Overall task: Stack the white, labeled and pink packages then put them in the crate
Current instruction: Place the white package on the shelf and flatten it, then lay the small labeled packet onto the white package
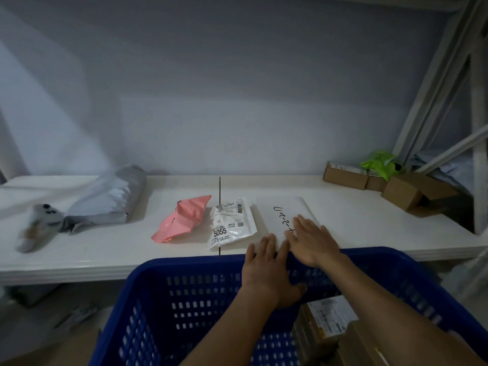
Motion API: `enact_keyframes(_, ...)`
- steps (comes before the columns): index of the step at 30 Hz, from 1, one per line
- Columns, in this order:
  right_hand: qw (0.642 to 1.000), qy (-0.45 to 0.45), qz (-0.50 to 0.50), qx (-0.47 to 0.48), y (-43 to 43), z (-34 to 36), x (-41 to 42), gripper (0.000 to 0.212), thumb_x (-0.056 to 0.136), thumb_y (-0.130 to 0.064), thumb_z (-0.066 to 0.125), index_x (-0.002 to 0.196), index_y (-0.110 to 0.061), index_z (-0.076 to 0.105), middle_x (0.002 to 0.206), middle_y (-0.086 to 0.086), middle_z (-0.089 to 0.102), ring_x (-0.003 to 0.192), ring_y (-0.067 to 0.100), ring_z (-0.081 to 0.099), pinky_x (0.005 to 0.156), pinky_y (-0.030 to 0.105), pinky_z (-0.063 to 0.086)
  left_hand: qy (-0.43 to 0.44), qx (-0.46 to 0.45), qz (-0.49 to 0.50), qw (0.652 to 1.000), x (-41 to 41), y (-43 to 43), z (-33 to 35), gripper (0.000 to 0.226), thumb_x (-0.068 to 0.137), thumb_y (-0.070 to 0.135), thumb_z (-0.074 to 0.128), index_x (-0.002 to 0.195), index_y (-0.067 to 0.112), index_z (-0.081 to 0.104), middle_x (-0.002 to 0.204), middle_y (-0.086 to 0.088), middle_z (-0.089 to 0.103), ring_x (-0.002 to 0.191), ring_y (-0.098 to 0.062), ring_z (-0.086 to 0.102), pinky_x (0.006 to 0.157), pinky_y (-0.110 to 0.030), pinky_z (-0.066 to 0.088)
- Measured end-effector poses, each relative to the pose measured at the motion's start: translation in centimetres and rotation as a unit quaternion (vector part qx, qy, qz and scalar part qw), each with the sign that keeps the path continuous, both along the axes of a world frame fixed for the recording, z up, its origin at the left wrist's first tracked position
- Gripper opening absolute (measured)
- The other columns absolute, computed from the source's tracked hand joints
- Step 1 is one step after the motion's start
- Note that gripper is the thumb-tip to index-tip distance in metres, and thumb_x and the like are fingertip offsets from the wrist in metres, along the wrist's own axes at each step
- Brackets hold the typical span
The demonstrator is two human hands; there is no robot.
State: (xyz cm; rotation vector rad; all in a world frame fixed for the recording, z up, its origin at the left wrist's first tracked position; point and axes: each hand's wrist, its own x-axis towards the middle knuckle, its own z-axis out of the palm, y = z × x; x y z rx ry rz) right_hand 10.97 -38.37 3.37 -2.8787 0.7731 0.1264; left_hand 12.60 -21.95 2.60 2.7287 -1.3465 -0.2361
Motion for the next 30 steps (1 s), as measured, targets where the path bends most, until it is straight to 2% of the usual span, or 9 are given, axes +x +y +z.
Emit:
enact_keyframes(3, 1.0, -0.002, 0.001, -0.007, -0.3, 0.1, 0.0, 0.068, 0.109, -0.05, 0.014, 0.167, -0.016, 0.001, 0.176, -0.001, -0.005, 0.161, 0.017, 0.0, 0.129, 0.046, 0.004, -0.003, -0.093, -0.041, 0.995, -0.9, 1.7, 1.0, 0.094, 0.093, 0.056, 0.057, 0.165, 0.023, 0.006, 0.174, -0.009, 0.009, 0.16, -0.026, 0.004, 0.129, -0.046, 0.003)
enact_keyframes(5, 1.0, 0.007, 0.004, -0.016, -0.6, 0.2, 0.1, 0.069, 0.108, -0.05, 0.013, 0.167, -0.017, 0.0, 0.176, -0.001, -0.006, 0.161, 0.018, 0.0, 0.129, 0.048, 0.004, -0.065, -0.209, -0.061, 0.974, -1.4, 3.4, 1.4, 0.069, 0.092, 0.044, 0.058, 0.154, 0.021, 0.036, 0.159, -0.005, 0.041, 0.149, -0.024, 0.033, 0.125, -0.048, 0.026)
enact_keyframes(7, 1.0, 0.006, -0.013, -0.01, -1.2, -0.2, -0.1, 0.069, 0.108, -0.051, 0.012, 0.167, -0.017, 0.0, 0.175, -0.001, -0.007, 0.161, 0.018, -0.001, 0.129, 0.05, 0.002, -0.145, -0.283, -0.023, 0.948, -1.1, 5.0, 1.6, 0.059, 0.09, 0.041, 0.056, 0.145, 0.021, 0.045, 0.15, -0.003, 0.049, 0.143, -0.024, 0.04, 0.119, -0.05, 0.036)
enact_keyframes(11, 0.997, 0.001, -0.069, -0.016, -1.8, -0.1, -0.4, 0.068, 0.107, -0.048, 0.009, 0.166, -0.017, -0.001, 0.175, -0.001, -0.009, 0.161, 0.02, -0.003, 0.128, 0.053, -0.002, -0.173, -0.278, 0.09, 0.941, 2.1, 6.4, 1.9, 0.083, 0.093, 0.053, 0.054, 0.163, 0.024, 0.02, 0.172, -0.011, 0.018, 0.159, -0.037, 0.011, 0.124, -0.049, 0.01)
enact_keyframes(14, 0.996, -0.001, -0.091, -0.023, -0.8, 0.1, -0.3, 0.065, 0.109, -0.043, 0.01, 0.167, -0.016, 0.0, 0.175, -0.002, -0.011, 0.161, 0.02, -0.006, 0.128, 0.053, -0.006, -0.11, -0.219, 0.121, 0.962, 4.1, 6.7, 1.5, 0.098, 0.091, 0.068, 0.054, 0.165, 0.031, 0.003, 0.175, -0.013, -0.002, 0.159, -0.041, -0.004, 0.124, -0.054, 0.009)
enact_keyframes(18, 0.981, -0.184, -0.052, 0.034, 2.1, 1.9, 0.5, 0.058, 0.111, -0.039, 0.021, 0.166, -0.021, 0.02, 0.176, -0.005, 0.007, 0.16, 0.019, 0.01, 0.13, 0.047, 0.01, -0.044, -0.145, 0.105, 0.983, 4.7, 6.5, 0.8, 0.09, 0.091, 0.078, 0.042, 0.163, 0.038, 0.005, 0.174, -0.009, -0.013, 0.158, -0.043, -0.01, 0.125, -0.062, 0.009)
enact_keyframes(21, 0.953, -0.265, 0.078, 0.125, 6.1, 4.9, 1.6, 0.051, 0.112, -0.043, 0.025, 0.161, -0.035, 0.032, 0.172, -0.018, 0.016, 0.156, 0.008, 0.017, 0.125, 0.039, 0.018, -0.05, -0.127, 0.071, 0.988, 4.7, 6.4, 0.6, 0.084, 0.095, 0.075, 0.038, 0.164, 0.041, 0.004, 0.174, -0.004, -0.015, 0.158, -0.041, -0.008, 0.125, -0.063, 0.01)
enact_keyframes(25, 0.949, -0.19, 0.199, 0.156, 8.6, 5.3, 2.9, 0.055, 0.108, -0.059, 0.016, 0.158, -0.047, 0.034, 0.168, -0.029, 0.018, 0.154, -0.002, 0.013, 0.125, 0.037, 0.015, -0.055, -0.161, 0.051, 0.984, 4.5, 6.6, -0.4, 0.086, 0.096, 0.072, 0.038, 0.165, 0.035, 0.001, 0.175, -0.002, -0.01, 0.16, -0.036, -0.007, 0.126, -0.062, 0.011)
enact_keyframes(30, 0.96, -0.117, 0.173, 0.186, 8.5, 3.9, 3.0, 0.061, 0.105, -0.065, 0.015, 0.162, -0.044, 0.025, 0.171, -0.023, 0.015, 0.158, 0.004, 0.01, 0.129, 0.046, 0.013, -0.059, -0.189, 0.059, 0.978, 4.6, 7.7, -2.0, 0.09, 0.097, 0.071, 0.032, 0.165, 0.025, -0.005, 0.175, 0.002, -0.008, 0.161, -0.022, -0.005, 0.128, -0.051, 0.013)
